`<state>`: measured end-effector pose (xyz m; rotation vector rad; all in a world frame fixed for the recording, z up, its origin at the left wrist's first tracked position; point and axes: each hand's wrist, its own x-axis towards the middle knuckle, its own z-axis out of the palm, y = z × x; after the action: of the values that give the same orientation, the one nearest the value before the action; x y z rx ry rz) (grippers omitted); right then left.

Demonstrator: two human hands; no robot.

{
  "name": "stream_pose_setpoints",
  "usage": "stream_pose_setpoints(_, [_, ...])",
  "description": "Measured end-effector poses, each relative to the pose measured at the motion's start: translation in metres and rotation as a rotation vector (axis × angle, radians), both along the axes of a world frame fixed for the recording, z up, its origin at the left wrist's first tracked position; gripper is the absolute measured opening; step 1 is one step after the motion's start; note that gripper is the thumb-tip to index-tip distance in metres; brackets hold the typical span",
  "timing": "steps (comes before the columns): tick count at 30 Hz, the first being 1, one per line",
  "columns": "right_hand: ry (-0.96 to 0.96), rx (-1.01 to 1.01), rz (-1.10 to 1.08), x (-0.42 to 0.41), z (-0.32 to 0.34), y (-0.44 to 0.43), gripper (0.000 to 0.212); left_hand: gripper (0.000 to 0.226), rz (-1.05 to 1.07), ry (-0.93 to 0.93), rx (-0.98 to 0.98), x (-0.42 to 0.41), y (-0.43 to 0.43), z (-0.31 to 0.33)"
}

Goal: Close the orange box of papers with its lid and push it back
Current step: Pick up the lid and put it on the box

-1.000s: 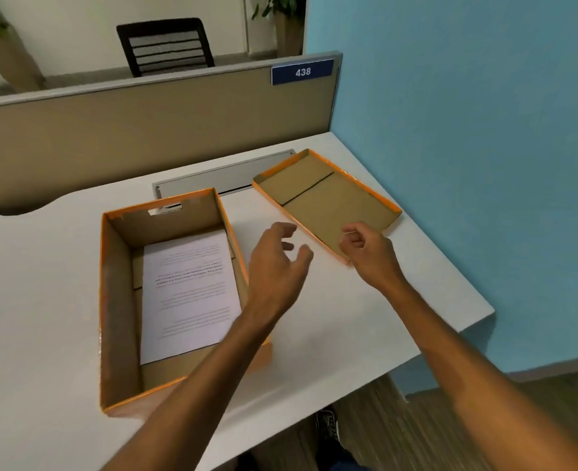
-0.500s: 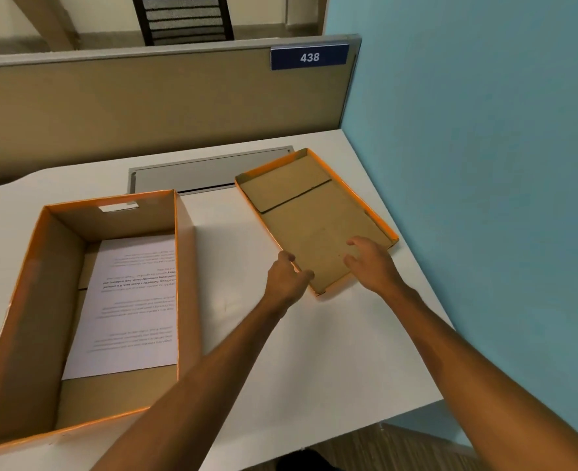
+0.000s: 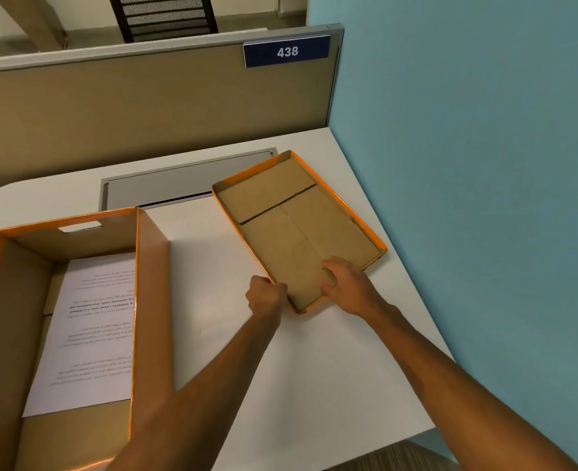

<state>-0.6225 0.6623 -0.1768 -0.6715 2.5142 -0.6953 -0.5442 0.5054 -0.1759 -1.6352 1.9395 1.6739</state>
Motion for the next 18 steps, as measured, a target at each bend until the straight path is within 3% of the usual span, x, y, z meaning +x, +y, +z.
stream_pose_setpoints(5, [0.051,0.022,0.025,-0.001,-0.002,0.002,0.057,0.022,0.034,0.010,0.097,-0.005,-0.009,0.002])
stream_pose_setpoints(8, [0.080,0.029,0.027,-0.003,0.002,0.003,0.059,0.017,0.060,0.123,0.249,-0.008,-0.013,0.010])
stream_pose_setpoints(12, [0.071,0.012,0.007,-0.010,0.016,0.003,0.064,0.043,0.070,0.323,0.459,-0.014,-0.012,0.028])
stream_pose_setpoints(14, [0.039,0.019,-0.015,-0.012,0.028,0.001,0.074,0.048,0.045,0.415,0.521,-0.018,-0.009,0.038])
stream_pose_setpoints(18, [0.006,-0.011,-0.013,-0.013,0.054,-0.006,0.102,0.031,-0.004,0.530,0.519,-0.029,-0.001,0.061])
